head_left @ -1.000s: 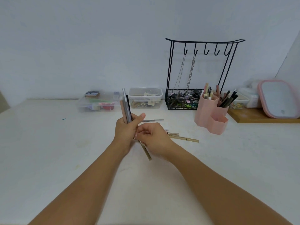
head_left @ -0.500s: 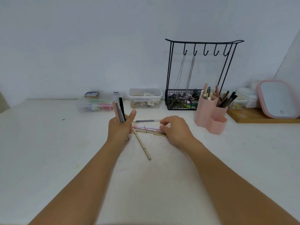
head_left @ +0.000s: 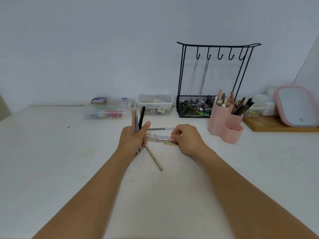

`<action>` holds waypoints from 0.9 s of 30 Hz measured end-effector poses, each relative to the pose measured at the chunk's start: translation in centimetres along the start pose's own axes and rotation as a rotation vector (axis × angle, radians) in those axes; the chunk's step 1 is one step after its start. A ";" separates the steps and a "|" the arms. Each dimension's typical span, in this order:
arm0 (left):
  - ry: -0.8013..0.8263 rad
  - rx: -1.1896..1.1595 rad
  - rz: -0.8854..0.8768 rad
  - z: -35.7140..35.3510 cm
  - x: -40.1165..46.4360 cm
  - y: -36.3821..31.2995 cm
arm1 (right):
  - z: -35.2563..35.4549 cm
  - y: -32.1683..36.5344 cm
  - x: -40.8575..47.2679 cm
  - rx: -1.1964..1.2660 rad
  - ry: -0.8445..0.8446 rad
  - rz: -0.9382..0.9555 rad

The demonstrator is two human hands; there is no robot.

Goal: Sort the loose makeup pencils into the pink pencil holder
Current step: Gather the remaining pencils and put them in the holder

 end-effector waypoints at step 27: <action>-0.131 -0.235 0.075 -0.3 0.2 0.0 | -1.5 3.5 -1.0 0.285 -0.230 0.204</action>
Point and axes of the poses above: each hand's wrist, its own x-axis towards the middle knuckle, its own z-axis out of the back of the hand, y = z × x, the point moved 2 cm from there along x, towards the middle knuckle, and after that the axes turned 11 degrees about z, right-handed, at the moved point
